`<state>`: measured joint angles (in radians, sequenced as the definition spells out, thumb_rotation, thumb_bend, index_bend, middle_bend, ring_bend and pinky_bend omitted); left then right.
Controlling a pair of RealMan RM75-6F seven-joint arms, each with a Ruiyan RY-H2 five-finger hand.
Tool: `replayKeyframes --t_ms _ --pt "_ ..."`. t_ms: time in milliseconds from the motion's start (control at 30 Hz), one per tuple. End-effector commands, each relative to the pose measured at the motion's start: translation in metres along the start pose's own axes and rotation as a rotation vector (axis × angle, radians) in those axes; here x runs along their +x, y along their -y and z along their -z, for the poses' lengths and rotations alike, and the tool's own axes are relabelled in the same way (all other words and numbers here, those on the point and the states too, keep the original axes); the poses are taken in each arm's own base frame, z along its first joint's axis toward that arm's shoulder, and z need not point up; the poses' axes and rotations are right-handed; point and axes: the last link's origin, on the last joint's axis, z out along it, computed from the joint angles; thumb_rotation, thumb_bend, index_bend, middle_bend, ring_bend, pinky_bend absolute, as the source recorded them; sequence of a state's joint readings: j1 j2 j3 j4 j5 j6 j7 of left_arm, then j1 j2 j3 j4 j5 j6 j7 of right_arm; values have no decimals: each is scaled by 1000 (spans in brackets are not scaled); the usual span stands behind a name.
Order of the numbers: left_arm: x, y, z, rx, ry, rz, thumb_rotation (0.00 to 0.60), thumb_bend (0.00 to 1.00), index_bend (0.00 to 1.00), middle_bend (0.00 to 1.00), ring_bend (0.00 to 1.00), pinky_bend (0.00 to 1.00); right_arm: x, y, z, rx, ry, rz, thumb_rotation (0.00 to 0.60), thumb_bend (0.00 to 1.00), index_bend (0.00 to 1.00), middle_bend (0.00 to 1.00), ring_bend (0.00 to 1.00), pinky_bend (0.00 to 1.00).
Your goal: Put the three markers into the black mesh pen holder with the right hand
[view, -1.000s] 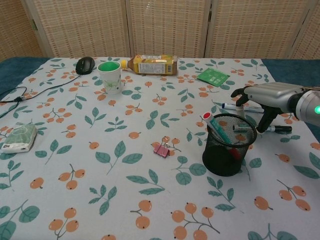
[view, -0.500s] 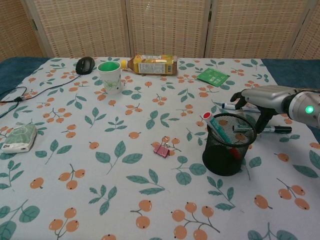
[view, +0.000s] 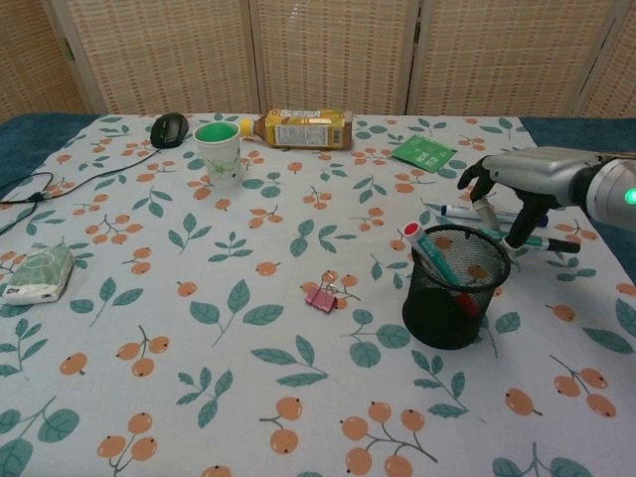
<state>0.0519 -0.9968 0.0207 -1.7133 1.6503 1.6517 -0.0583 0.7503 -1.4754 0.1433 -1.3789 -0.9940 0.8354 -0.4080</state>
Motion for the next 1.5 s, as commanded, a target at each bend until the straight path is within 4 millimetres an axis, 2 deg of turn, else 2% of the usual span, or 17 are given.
replayKeyframes --t_ms 33,167,267,433,533,733,900,1300,1500 --pt "-1 -1 0 -3 3 -2 600 448 0 74 51 223 44 1 29 34 -134 -48 600 339 666 130 0 0" --pt "-3 -3 0 -4 5 -8 600 448 0 74 51 223 74 13 53 95 -224 -142 600 335 666 135 0 0" --pt "-5 -5 0 -5 14 -12 600 448 0 74 51 223 89 25 63 148 -273 -226 600 325 666 139 0 0" --pt "-6 -6 1 -7 13 -13 600 448 0 74 51 223 96 48 68 222 -301 -385 600 318 666 140 0 0" --pt "-4 -6 2 -2 8 -10 600 448 0 74 51 223 87 62 67 258 -295 -468 600 315 666 141 0 0" --pt "1 -5 5 -4 -8 -5 600 448 0 74 51 223 46 79 68 297 -238 -623 600 311 666 141 0 0" --pt "2 -5 7 -5 -15 -3 600 448 0 74 51 223 26 84 71 328 -216 -629 600 305 666 141 0 0" --pt "0 -6 5 -2 -10 -10 600 448 0 74 51 223 19 71 92 314 -273 -628 600 301 666 143 0 0" --pt "0 -7 6 -4 -10 -15 600 448 0 74 51 223 1 62 92 290 -249 -675 600 301 665 146 0 0"
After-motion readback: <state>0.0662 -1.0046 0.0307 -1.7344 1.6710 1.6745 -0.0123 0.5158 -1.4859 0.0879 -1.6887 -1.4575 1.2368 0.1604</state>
